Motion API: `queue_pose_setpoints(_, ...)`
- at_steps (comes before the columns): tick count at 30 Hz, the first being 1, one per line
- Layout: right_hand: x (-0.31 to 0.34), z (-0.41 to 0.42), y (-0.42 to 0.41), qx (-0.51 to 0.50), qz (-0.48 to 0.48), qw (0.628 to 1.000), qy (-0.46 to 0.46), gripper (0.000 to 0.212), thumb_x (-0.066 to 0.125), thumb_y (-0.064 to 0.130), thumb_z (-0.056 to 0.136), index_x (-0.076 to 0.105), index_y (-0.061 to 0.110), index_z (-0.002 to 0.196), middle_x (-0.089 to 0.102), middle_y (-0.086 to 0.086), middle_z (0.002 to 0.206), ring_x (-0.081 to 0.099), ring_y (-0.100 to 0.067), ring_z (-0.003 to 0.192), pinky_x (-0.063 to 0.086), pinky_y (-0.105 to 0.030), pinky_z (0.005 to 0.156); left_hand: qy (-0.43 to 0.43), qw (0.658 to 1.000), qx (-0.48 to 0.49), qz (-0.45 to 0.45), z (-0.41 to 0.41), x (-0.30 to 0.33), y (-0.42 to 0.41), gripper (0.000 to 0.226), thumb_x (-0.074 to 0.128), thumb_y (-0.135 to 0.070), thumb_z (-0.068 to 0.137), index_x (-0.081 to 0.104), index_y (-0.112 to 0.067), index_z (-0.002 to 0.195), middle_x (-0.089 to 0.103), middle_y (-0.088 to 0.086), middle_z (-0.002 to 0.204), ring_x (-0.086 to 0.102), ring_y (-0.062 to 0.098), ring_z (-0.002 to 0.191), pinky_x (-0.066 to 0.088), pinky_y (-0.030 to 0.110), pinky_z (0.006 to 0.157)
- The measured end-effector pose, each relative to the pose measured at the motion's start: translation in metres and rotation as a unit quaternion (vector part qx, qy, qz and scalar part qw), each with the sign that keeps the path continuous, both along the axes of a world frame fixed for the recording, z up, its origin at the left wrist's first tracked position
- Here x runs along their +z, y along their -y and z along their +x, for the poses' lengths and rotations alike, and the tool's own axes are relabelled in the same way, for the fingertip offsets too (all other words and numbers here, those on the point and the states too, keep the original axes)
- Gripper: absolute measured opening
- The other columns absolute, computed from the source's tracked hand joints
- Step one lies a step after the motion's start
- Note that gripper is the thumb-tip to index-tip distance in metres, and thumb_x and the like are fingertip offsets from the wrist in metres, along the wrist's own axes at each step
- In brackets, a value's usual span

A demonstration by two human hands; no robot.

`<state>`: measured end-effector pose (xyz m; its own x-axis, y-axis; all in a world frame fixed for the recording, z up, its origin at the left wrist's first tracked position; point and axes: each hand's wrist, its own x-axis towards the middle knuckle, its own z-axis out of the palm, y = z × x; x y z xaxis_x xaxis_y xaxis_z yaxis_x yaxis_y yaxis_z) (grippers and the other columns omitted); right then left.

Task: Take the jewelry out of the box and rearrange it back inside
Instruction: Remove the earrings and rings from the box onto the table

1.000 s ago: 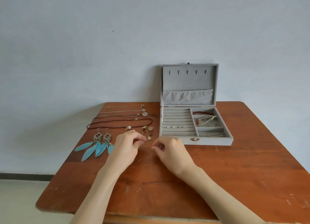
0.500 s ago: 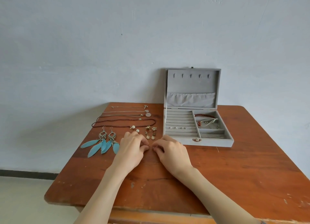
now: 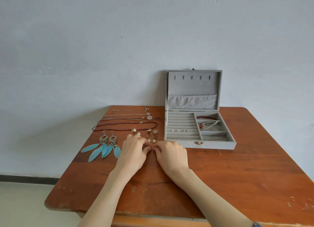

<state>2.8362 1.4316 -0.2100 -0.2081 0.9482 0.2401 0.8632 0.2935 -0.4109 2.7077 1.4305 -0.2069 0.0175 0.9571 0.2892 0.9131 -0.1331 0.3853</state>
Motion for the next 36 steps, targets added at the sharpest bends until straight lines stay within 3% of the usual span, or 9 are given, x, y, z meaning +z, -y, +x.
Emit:
queue_pose_setpoints(6, 0.020, 0.025, 0.007, 0.001, 0.060, 0.997, -0.057, 0.026, 0.045, 0.033, 0.095, 0.063, 0.023, 0.110, 0.067, 0.002, 0.104, 0.063, -0.023, 0.094, 0.045, -0.030, 0.075, 0.024, 0.998, -0.043, 0.039, 0.001, 0.008, 0.001, 0.022, 0.051, -0.027, 0.093, 0.063, -0.020, 0.111, 0.057, -0.007, 0.106, 0.046, 0.005, 0.103, 0.038, 0.017, 0.081)
queue_pose_setpoints(13, 0.031, 0.067, -0.024, -0.015, 0.155, 0.986, -0.058, 0.012, 0.062, 0.019, 0.086, 0.070, 0.011, 0.090, 0.068, -0.004, 0.084, 0.062, -0.027, 0.085, 0.047, -0.034, 0.074, -0.045, 0.988, -0.114, 0.088, 0.034, 0.026, -0.020, 0.031, 0.041, -0.033, 0.097, 0.058, -0.020, 0.118, 0.058, -0.005, 0.110, 0.049, 0.010, 0.103, 0.041, 0.020, 0.081)
queue_pose_setpoints(16, 0.025, 0.076, -0.041, -0.022, 0.140, 0.990, -0.028, 0.017, 0.057, 0.020, 0.090, 0.070, 0.013, 0.100, 0.068, -0.003, 0.096, 0.059, -0.026, 0.097, 0.041, -0.037, 0.087, -0.088, 0.986, -0.118, 0.075, 0.044, 0.024, -0.038, 0.034, 0.041, -0.031, 0.097, 0.055, -0.017, 0.125, 0.056, -0.002, 0.117, 0.048, 0.015, 0.110, 0.042, 0.026, 0.088)
queue_pose_setpoints(20, 0.018, 0.077, -0.055, -0.018, 0.096, 0.995, 0.026, 0.030, 0.047, 0.030, 0.095, 0.062, 0.023, 0.119, 0.059, -0.001, 0.112, 0.047, -0.022, 0.113, 0.031, -0.036, 0.095, -0.114, 0.986, -0.110, 0.057, 0.051, 0.018, -0.055, 0.035, 0.045, -0.027, 0.096, 0.054, -0.018, 0.129, 0.052, 0.000, 0.115, 0.045, 0.018, 0.107, 0.041, 0.028, 0.085)
queue_pose_setpoints(23, 0.011, 0.074, -0.058, -0.009, 0.098, 0.994, 0.049, 0.027, 0.051, 0.030, 0.092, 0.066, 0.027, 0.115, 0.057, -0.003, 0.103, 0.048, -0.026, 0.105, 0.033, -0.040, 0.087, -0.116, 0.985, -0.108, 0.075, 0.054, 0.013, -0.057, 0.031, 0.049, -0.027, 0.095, 0.060, -0.021, 0.123, 0.051, -0.001, 0.108, 0.045, 0.017, 0.097, 0.035, 0.024, 0.075)
queue_pose_setpoints(26, 0.003, 0.072, -0.061, -0.014, 0.151, 0.988, 0.039, 0.011, 0.070, 0.024, 0.073, 0.076, 0.028, 0.081, 0.056, -0.001, 0.072, 0.057, -0.026, 0.072, 0.040, -0.038, 0.062, -0.100, 0.984, -0.106, 0.099, 0.055, 0.010, -0.057, 0.027, 0.054, -0.024, 0.092, 0.065, -0.021, 0.116, 0.055, -0.001, 0.102, 0.044, 0.017, 0.094, 0.031, 0.024, 0.072)
queue_pose_setpoints(28, -0.001, 0.072, -0.062, -0.015, 0.162, 0.986, 0.024, 0.011, 0.075, 0.020, 0.066, 0.075, 0.028, 0.075, 0.055, 0.001, 0.067, 0.057, -0.025, 0.065, 0.038, -0.036, 0.056, -0.095, 0.984, -0.107, 0.104, 0.056, 0.010, -0.057, 0.025, 0.056, -0.023, 0.091, 0.067, -0.020, 0.114, 0.060, -0.001, 0.101, 0.045, 0.019, 0.096, 0.032, 0.024, 0.073)
queue_pose_setpoints(34, 0.005, 0.073, -0.061, -0.011, 0.108, 0.994, 0.014, 0.020, 0.054, 0.029, 0.091, 0.070, 0.027, 0.103, 0.058, 0.001, 0.101, 0.047, -0.020, 0.105, 0.029, -0.036, 0.087, -0.103, 0.987, -0.102, 0.075, 0.056, 0.015, -0.059, 0.025, 0.051, -0.026, 0.093, 0.066, -0.020, 0.113, 0.060, -0.003, 0.110, 0.042, 0.016, 0.106, 0.037, 0.025, 0.084)
queue_pose_setpoints(36, 0.007, 0.072, -0.060, -0.014, 0.090, 0.996, 0.012, 0.022, 0.051, 0.031, 0.092, 0.068, 0.027, 0.104, 0.056, 0.003, 0.105, 0.044, -0.018, 0.109, 0.027, -0.034, 0.090, -0.115, 0.986, -0.104, 0.060, 0.058, 0.018, -0.061, 0.023, 0.051, -0.025, 0.093, 0.065, -0.018, 0.110, 0.059, -0.003, 0.111, 0.041, 0.016, 0.108, 0.038, 0.026, 0.087)
